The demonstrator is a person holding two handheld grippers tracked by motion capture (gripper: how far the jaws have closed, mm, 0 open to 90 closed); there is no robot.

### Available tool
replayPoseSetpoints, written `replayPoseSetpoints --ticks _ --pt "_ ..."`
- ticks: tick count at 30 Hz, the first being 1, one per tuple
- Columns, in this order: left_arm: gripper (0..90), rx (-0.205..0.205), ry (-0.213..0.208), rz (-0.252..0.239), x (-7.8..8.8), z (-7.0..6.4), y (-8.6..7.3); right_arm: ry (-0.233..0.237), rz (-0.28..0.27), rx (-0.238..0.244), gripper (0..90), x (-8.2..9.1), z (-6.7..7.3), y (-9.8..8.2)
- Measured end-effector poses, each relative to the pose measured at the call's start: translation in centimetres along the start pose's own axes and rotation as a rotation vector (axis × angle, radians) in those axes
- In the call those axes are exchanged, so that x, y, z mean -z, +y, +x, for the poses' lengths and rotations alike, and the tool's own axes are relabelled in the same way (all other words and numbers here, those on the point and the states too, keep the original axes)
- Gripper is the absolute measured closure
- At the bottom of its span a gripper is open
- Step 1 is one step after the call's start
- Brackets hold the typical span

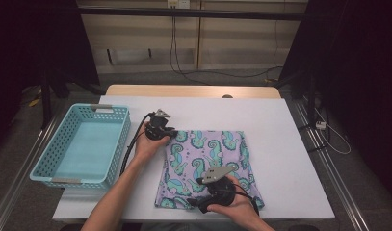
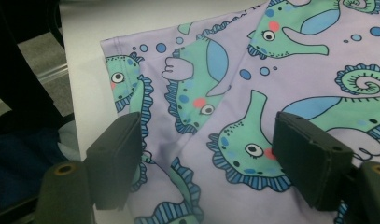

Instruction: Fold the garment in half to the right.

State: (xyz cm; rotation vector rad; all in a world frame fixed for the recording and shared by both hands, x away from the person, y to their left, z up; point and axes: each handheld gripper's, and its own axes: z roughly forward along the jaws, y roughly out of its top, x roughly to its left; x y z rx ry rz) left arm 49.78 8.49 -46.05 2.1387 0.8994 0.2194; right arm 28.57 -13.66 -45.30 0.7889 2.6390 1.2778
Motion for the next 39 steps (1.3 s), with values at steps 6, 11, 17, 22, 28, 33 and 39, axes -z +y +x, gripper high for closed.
replayPoseSetpoints --ticks 6,11,17,22,28,33,39 --pt "85.3 0.024 -0.007 -0.005 0.0 0.1 0.0 0.011 -0.021 0.015 23.8 -0.1 0.9 1.1" --pt "85.8 0.033 -0.005 -0.016 0.0 0.3 -0.1 0.056 -0.042 0.025 35.0 -1.5 2.1 3.0" --pt "85.8 0.056 -0.008 -0.039 0.0 0.4 -0.4 0.067 -0.003 0.026 40.1 -4.0 2.7 3.8" --pt "85.8 0.052 -0.017 -0.033 0.0 0.4 -0.4 0.065 0.032 0.034 34.5 -5.1 3.3 3.9" --pt "85.8 0.046 -0.009 -0.04 0.0 0.4 -0.5 0.04 0.049 0.05 29.5 -6.0 4.4 3.9" --pt "85.8 0.06 -0.016 -0.051 0.0 0.4 -0.7 0.018 0.043 0.049 23.7 -6.4 5.0 3.8" --pt "85.7 0.059 -0.013 -0.052 0.0 0.4 -0.7 -0.061 0.053 0.077 22.8 -6.8 6.2 3.7"
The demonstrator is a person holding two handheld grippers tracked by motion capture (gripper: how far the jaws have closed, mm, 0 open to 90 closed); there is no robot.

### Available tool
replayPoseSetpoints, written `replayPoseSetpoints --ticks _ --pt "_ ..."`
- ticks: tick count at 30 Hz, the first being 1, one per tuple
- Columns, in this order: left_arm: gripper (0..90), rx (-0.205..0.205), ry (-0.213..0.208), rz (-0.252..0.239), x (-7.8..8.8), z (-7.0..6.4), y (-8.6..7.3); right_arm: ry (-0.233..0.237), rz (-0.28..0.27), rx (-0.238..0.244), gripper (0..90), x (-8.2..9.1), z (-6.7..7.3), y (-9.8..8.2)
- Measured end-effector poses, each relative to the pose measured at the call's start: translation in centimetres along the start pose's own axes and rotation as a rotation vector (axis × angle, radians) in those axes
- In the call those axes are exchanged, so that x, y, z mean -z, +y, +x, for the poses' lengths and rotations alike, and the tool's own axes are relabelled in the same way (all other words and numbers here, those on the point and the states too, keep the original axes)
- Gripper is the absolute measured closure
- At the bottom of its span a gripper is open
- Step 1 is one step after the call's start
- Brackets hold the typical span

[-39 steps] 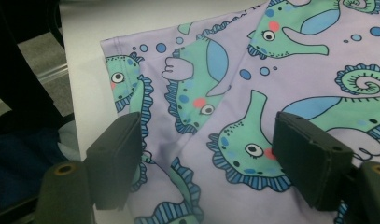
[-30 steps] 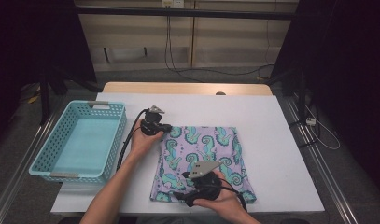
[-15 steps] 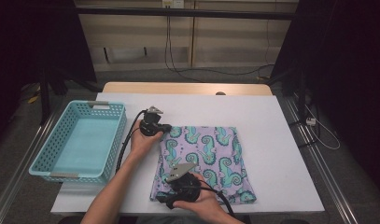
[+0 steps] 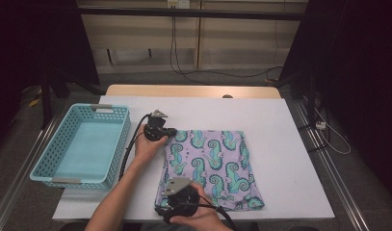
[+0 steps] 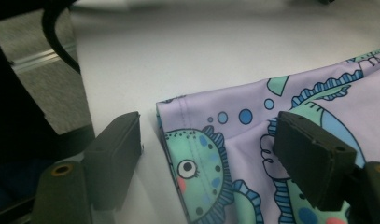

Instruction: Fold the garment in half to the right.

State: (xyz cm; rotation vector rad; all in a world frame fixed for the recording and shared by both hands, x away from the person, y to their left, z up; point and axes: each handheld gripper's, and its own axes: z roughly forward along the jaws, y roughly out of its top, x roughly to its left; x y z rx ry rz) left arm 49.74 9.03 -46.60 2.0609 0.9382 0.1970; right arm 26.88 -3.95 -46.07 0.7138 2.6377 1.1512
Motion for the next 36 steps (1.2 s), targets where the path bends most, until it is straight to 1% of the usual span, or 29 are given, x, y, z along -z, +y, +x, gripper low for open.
replayPoseSetpoints --ticks 1,4,6,7,9,10,12,14,16,18,19,20,21,23,24,25,28,33,36 --pt "85.7 0.002 0.0 0.0 0.0 0.0 0.0 -0.005 0.002 0.012 23.1 0.0 0.0 0.0" --pt "85.7 0.011 -0.006 0.0 0.0 0.1 -0.1 -0.019 0.005 0.005 25.5 0.0 0.1 0.0" --pt "85.7 0.027 -0.013 -0.004 0.0 0.2 -0.1 -0.026 0.004 0.002 28.4 0.0 0.1 0.0" --pt "85.7 0.03 -0.011 -0.005 0.0 0.2 -0.1 -0.033 0.003 0.001 31.8 0.0 0.0 0.0" --pt "85.8 0.029 -0.007 -0.001 0.0 0.2 -0.1 -0.046 -0.004 -0.007 41.3 0.2 -0.2 -0.1" --pt "85.8 0.034 -0.009 -0.003 0.0 0.2 0.0 -0.051 -0.009 -0.016 46.9 0.3 -0.4 -0.1" --pt "85.9 0.044 -0.015 -0.004 0.0 0.3 0.0 -0.059 -0.014 -0.024 55.1 0.4 -0.7 -0.2" --pt "86.1 0.066 -0.019 -0.01 0.0 0.5 0.0 -0.062 -0.017 -0.031 58.3 0.5 -0.8 -0.2" --pt "86.1 0.078 -0.02 -0.015 0.0 0.6 0.0 -0.067 -0.016 -0.026 60.4 0.5 -0.8 -0.2" --pt "86.2 0.075 -0.018 -0.01 0.0 0.5 0.0 -0.079 -0.018 -0.038 69.6 0.6 -1.0 -0.2" --pt "86.2 0.077 -0.018 -0.01 0.0 0.5 0.0 -0.079 -0.021 -0.044 73.9 0.6 -1.2 -0.3" --pt "86.3 0.079 -0.017 -0.011 0.0 0.5 0.0 -0.073 -0.025 -0.05 76.4 0.6 -1.5 -0.3" --pt "86.3 0.082 -0.017 -0.012 0.0 0.5 0.0 -0.068 -0.027 -0.055 77.2 0.7 -1.7 -0.3" --pt "86.4 0.082 -0.018 -0.01 0.0 0.6 0.1 -0.075 -0.025 -0.051 79.0 0.7 -1.6 -0.3" --pt "86.4 0.089 -0.019 -0.014 0.0 0.6 0.1 -0.078 -0.024 -0.046 81.5 0.7 -1.5 -0.3" --pt "86.5 0.09 -0.018 -0.015 0.0 0.6 0.1 -0.075 -0.024 -0.052 83.5 0.7 -1.6 -0.3" --pt "86.5 0.091 -0.021 -0.016 0.1 0.6 0.2 -0.046 -0.028 -0.077 85.7 0.9 -2.0 -0.3" --pt "86.6 0.106 -0.029 -0.034 0.4 0.7 0.4 -0.013 -0.043 -0.071 86.6 1.0 -2.3 -0.4" --pt "86.6 0.115 -0.035 -0.046 0.6 0.7 0.5 -0.002 -0.049 -0.067 86.7 1.1 -2.2 -0.3"
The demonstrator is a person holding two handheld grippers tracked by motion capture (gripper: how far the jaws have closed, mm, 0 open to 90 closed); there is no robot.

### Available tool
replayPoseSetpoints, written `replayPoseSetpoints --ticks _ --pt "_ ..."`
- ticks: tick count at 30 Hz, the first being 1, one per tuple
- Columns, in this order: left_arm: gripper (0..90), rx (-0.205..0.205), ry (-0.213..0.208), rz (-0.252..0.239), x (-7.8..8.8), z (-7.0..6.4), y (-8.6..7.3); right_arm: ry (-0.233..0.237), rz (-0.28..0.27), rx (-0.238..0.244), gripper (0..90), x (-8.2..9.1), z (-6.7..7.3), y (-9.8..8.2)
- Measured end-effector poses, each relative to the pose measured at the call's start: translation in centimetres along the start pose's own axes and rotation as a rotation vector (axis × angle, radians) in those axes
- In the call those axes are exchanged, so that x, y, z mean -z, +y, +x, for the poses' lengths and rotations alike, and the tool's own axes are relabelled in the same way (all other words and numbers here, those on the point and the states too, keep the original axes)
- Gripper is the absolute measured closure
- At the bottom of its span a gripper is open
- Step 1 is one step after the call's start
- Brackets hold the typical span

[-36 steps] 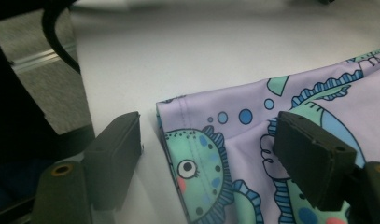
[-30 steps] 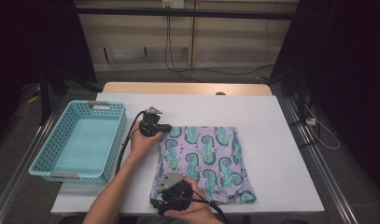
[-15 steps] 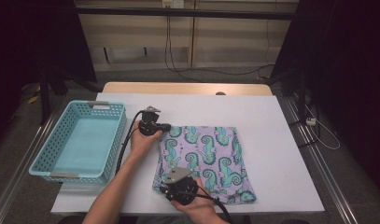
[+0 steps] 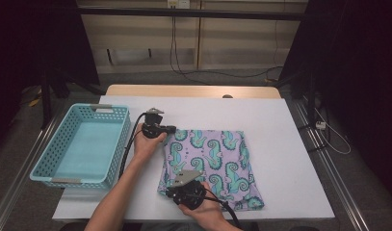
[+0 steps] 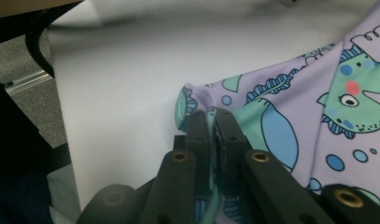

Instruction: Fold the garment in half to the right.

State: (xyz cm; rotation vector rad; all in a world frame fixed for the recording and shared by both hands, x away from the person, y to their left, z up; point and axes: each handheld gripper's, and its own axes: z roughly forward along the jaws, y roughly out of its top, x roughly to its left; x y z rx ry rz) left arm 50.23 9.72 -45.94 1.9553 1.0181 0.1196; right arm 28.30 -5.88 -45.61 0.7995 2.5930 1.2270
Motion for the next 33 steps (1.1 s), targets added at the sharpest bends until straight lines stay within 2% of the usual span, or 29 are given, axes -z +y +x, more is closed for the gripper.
replayPoseSetpoints --ticks 8,13,20,26,33 --pt "86.7 0.005 -0.004 -0.016 0.8 0.0 0.6 0.026 -0.076 -0.022 86.7 1.1 -0.3 0.7" --pt "86.7 0.009 -0.003 -0.019 1.0 -0.1 0.9 0.034 -0.103 -0.021 86.7 1.6 -0.3 1.0" --pt "86.7 -0.003 0.006 -0.033 1.7 -0.2 2.4 0.039 -0.142 0.009 86.7 2.6 -0.7 2.0" --pt "86.7 -0.005 0.009 -0.042 2.3 -0.5 3.3 0.046 -0.172 0.007 86.7 3.2 -0.9 2.5" --pt "86.7 0.016 0.026 -0.062 3.5 -0.2 3.8 0.047 -0.219 0.013 86.8 4.1 -0.9 3.4"
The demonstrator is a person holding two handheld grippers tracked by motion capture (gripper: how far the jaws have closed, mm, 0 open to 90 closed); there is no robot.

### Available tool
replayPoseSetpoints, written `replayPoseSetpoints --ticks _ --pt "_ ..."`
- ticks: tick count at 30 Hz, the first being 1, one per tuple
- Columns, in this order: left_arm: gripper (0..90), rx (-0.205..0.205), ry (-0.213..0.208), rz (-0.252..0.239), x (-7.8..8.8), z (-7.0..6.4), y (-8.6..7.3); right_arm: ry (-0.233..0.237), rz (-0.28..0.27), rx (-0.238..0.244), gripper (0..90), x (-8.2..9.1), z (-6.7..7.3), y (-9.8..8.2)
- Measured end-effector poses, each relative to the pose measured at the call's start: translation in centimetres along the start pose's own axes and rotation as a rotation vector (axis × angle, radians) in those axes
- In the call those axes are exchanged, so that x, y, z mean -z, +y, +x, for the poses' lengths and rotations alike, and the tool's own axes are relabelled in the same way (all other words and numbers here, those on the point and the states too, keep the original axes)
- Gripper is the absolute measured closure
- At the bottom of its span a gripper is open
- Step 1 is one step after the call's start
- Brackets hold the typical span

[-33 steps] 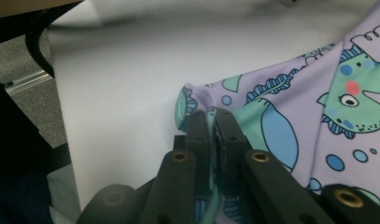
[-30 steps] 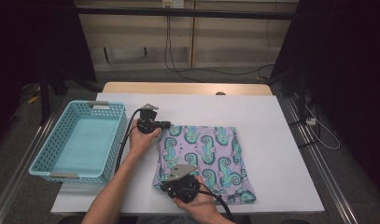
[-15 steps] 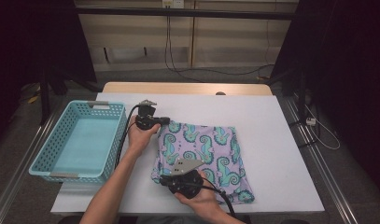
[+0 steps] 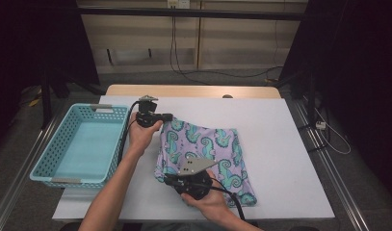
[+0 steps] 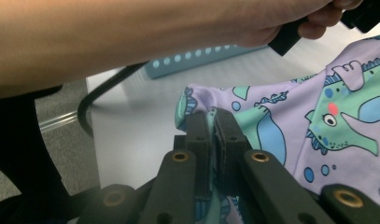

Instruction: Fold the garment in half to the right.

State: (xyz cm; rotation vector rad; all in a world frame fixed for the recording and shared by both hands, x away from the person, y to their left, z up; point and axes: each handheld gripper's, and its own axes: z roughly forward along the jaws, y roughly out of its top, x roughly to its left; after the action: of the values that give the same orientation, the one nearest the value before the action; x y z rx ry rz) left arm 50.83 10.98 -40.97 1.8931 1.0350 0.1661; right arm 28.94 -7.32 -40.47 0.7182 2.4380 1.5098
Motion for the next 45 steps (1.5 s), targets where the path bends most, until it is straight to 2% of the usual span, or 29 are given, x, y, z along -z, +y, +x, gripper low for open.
replayPoseSetpoints --ticks 7,10,24,27,31,35,40,45 --pt "86.7 0.011 0.015 -0.015 1.0 0.4 0.5 0.006 -0.039 0.005 86.8 0.1 0.1 1.3" --pt "86.8 0.019 0.028 -0.022 1.7 0.7 0.9 0.007 -0.051 0.022 86.8 0.1 0.3 2.0" --pt "86.8 0.016 0.063 -0.055 3.8 1.1 2.8 0.008 -0.105 0.056 86.8 0.3 0.3 4.7" --pt "86.8 0.05 0.054 -0.092 4.4 1.4 3.4 0.011 -0.128 0.051 86.8 0.3 0.2 5.4" --pt "86.8 0.048 0.08 -0.093 5.0 1.5 3.8 0.02 -0.148 0.054 86.8 -0.3 0.3 6.1" --pt "86.8 0.043 0.093 -0.07 4.4 1.6 3.4 0.025 -0.137 0.054 86.8 -0.8 0.3 5.9" --pt "86.8 0.008 0.105 -0.034 3.1 1.1 2.8 0.02 -0.114 0.04 86.8 -1.0 0.0 4.7" --pt "86.8 0.005 0.094 -0.031 2.3 0.5 2.8 0.017 -0.101 0.028 86.8 -0.8 0.0 3.6"
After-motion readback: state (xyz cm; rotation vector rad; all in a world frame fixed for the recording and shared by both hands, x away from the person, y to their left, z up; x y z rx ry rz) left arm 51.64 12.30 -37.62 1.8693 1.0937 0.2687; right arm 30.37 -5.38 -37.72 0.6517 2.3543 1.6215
